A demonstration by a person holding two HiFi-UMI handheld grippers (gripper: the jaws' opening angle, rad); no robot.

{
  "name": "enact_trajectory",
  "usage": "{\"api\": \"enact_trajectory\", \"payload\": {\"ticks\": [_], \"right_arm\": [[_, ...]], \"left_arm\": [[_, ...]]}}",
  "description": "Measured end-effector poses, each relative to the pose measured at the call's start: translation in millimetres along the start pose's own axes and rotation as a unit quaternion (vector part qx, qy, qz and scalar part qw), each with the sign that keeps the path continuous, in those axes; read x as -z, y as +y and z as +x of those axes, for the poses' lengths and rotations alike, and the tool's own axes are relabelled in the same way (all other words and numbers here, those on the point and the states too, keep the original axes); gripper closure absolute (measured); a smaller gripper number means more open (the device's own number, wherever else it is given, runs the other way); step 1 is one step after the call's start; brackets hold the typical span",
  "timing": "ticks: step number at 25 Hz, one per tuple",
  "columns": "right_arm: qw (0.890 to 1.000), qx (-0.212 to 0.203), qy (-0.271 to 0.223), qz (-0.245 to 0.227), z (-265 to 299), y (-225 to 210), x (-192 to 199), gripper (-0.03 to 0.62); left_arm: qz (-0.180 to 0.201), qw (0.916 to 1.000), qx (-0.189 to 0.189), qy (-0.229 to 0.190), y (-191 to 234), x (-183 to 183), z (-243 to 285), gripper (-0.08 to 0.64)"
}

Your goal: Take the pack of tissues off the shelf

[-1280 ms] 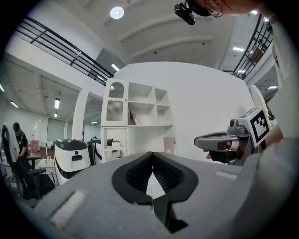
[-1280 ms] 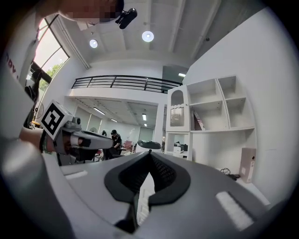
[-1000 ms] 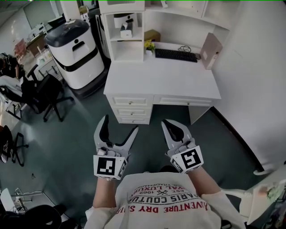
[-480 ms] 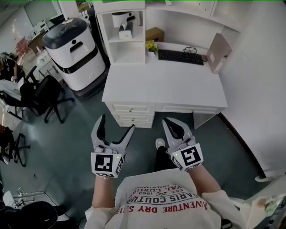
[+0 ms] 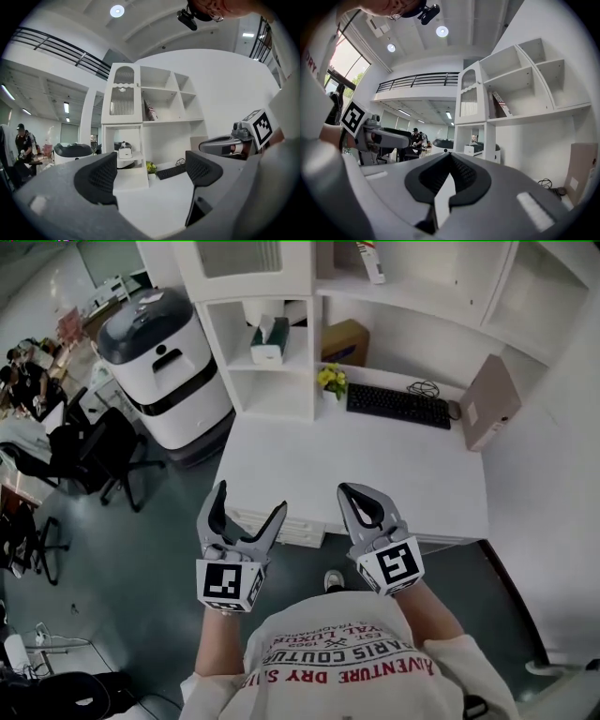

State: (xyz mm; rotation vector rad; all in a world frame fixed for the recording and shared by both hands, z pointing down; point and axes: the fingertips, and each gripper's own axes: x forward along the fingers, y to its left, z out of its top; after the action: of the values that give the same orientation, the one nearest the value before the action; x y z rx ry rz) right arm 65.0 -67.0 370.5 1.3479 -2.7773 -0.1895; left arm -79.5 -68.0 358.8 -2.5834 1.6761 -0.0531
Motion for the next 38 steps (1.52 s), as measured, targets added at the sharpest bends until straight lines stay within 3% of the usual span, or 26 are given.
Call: {"api": "enact_trajectory", "payload": {"ticks": [7,13,19,23,28,31,38], "right_arm": [[1.0,-0.023,0.012,-0.001,58,-78,17,0.592],[0.999,-0.03,0.022,0.01,94,-112,27,0.592],[0.999,-0.013,0.036,0.016,132,-130,35,0.592],[0.999,0.009,0.039,0.014,165,-144,31,0.592],[0.998,0.034,0.044,0.016,208,-158,34,0.592],[0.997,0.052,0.052,0.023,228,-166,42,0.592],[0.995,0.078,0.068,0.016,260,-181,55,0.592]], "left_arm": [[-0.02,0.9992,-0.032,0.011,21,15,95,0.101],[-0.014,0.9984,-0.039,0.04,35,29,146,0.101],[-0.025,0.9973,-0.052,0.046,81,26,197,0.101],[-0.034,0.9975,-0.041,0.047,111,23,240,0.101],[-0.007,0.998,-0.018,0.06,137,31,295,0.098],[-0.023,0.9982,-0.005,0.055,151,35,324,0.089],[-0.008,0.9971,0.005,0.075,171,55,382,0.025]]}}
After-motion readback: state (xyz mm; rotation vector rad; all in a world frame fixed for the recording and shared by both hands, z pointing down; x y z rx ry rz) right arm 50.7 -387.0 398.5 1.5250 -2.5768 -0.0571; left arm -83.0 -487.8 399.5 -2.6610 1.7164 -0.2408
